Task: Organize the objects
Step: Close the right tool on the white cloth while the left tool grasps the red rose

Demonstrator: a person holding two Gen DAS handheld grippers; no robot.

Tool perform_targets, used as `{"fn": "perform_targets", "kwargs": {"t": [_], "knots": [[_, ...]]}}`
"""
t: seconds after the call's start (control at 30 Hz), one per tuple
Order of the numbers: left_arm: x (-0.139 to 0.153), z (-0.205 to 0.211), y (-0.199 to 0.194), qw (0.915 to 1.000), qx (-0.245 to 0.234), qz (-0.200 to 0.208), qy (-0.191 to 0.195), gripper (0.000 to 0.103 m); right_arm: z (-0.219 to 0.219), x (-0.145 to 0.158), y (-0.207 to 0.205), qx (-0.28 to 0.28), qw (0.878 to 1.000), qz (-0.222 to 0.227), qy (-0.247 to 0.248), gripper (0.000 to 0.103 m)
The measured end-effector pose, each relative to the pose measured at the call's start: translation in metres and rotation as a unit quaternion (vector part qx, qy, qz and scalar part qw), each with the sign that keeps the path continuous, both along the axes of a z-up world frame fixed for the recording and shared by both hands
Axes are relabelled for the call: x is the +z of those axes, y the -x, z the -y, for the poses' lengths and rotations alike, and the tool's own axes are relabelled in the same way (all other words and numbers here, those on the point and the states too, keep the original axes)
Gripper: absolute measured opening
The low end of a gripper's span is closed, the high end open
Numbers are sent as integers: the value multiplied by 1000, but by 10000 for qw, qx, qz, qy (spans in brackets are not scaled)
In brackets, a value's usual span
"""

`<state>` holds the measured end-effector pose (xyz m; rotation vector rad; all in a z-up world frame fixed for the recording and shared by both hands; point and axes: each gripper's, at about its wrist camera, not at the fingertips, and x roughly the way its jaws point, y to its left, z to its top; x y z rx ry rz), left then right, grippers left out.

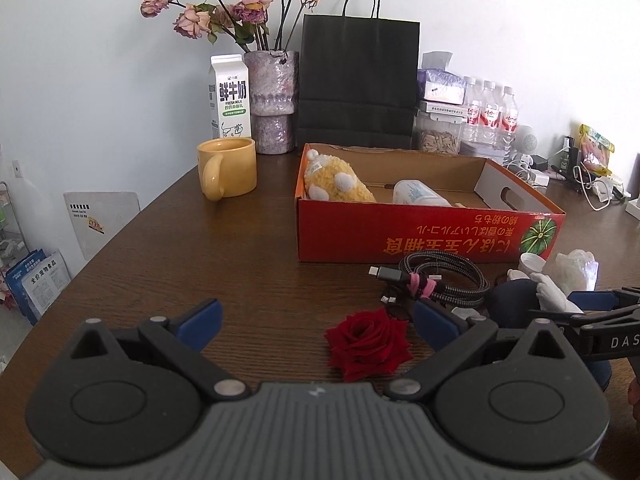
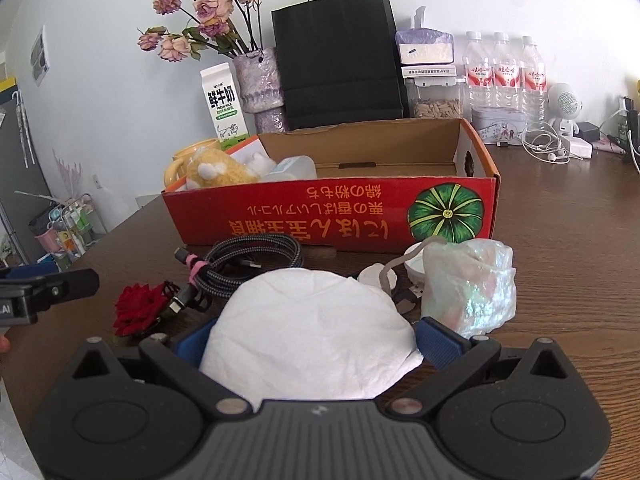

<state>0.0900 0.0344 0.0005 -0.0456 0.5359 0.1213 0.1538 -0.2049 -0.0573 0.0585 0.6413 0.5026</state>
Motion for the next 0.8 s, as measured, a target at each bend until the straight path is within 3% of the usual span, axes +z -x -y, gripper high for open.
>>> {"fn": "perform_targets", "kwargs": {"t": [0.33, 0.8], "knots": [[-7, 1, -6, 9999, -36, -132, -4, 103, 7, -3, 2, 35, 9998, -32, -185, 91], [-21, 8, -19, 9991, -205, -359, -30, 103, 7, 4, 15, 40, 9992, 343, -180, 73]]}}
